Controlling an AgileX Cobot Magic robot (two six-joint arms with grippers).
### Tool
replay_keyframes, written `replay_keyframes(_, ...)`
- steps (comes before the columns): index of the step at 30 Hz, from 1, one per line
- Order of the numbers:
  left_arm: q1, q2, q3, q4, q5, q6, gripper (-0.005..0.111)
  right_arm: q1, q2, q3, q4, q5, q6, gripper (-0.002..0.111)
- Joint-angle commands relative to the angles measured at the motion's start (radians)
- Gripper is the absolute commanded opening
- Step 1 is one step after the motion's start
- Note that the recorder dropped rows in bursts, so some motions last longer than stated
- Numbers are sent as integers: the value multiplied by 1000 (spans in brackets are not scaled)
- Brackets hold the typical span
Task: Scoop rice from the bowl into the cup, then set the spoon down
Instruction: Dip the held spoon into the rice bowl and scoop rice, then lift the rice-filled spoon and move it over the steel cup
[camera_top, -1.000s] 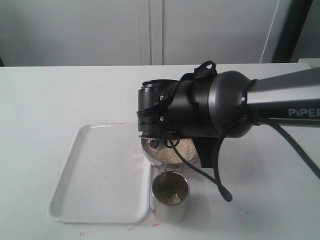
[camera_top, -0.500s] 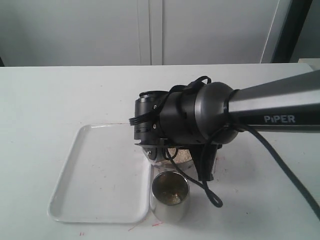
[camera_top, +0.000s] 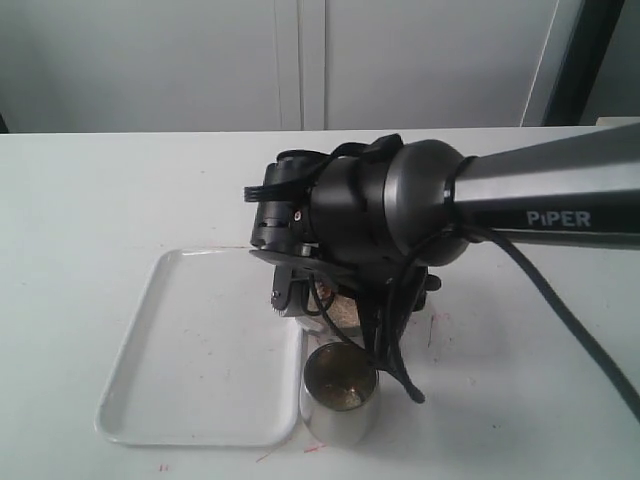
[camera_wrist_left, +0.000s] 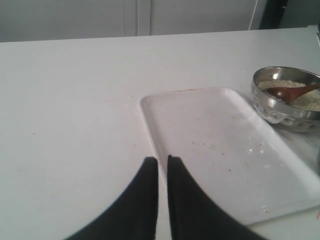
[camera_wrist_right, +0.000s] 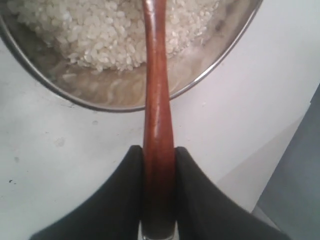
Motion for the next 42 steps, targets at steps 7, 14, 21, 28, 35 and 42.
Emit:
replay_keyframes(7, -3, 1, -6, -10, -3, -5, 14, -84, -41, -4, 118, -1, -8, 0)
replay_keyframes(14, -3, 1, -6, -10, -3, -5, 14, -128, -128, -4, 217, -1, -33, 0)
replay_keyframes(21, -3, 1, -6, -10, -3, -5, 14, -169, -180, 0, 295, -1, -39, 0)
replay_keyframes(28, -3, 1, -6, -10, -3, -5, 14, -173, -239, 65, 375, -98, -35, 0)
replay_keyframes(35, -3, 1, -6, -10, -3, -5, 14, -175, -334, 256, 378, -305, 79, 0)
replay_keyframes(42, -3, 1, -6, -10, -3, -5, 14, -175, -404, 281, 378, -244, 90, 0)
